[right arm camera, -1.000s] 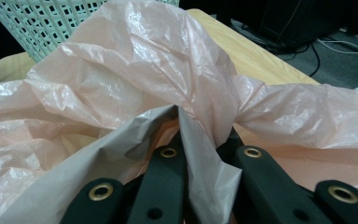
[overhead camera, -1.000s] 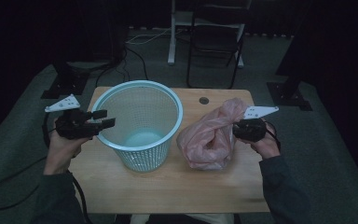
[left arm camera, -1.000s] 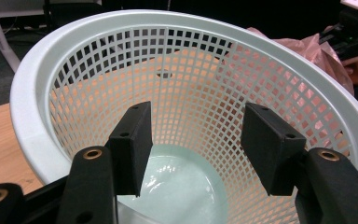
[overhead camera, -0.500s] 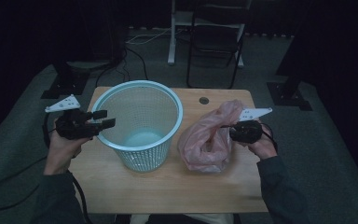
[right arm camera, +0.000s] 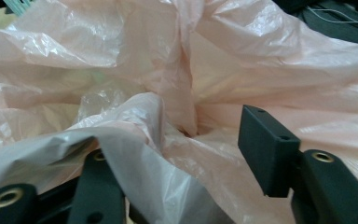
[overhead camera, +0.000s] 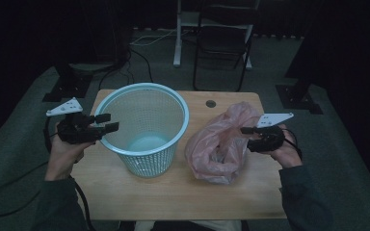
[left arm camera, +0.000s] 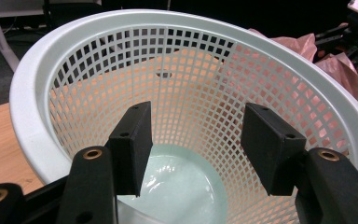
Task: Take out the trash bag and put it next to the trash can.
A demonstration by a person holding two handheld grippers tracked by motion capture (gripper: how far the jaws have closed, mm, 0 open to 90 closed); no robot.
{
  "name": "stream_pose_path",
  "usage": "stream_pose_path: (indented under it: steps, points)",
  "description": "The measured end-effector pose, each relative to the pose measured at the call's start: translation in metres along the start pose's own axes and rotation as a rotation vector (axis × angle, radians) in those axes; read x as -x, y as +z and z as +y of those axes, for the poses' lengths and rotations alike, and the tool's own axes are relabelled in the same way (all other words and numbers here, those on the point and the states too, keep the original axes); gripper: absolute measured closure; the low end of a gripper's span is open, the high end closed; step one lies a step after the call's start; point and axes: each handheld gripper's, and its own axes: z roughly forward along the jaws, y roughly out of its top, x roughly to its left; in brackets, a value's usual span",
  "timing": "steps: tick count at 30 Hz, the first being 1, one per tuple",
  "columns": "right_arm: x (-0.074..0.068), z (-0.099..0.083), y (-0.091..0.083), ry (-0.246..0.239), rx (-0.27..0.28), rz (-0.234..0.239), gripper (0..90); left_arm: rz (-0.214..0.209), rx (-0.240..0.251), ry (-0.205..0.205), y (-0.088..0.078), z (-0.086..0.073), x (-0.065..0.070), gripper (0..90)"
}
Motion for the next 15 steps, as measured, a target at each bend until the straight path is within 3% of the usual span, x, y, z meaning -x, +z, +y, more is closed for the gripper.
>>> stream_pose_path:
  steps: [15]
  points:
    - [0.008,-0.009,-0.033,0.051,0.012,-0.123,36.1,0.001,0.005,-0.001,-0.002,0.000,0.000,43.5]
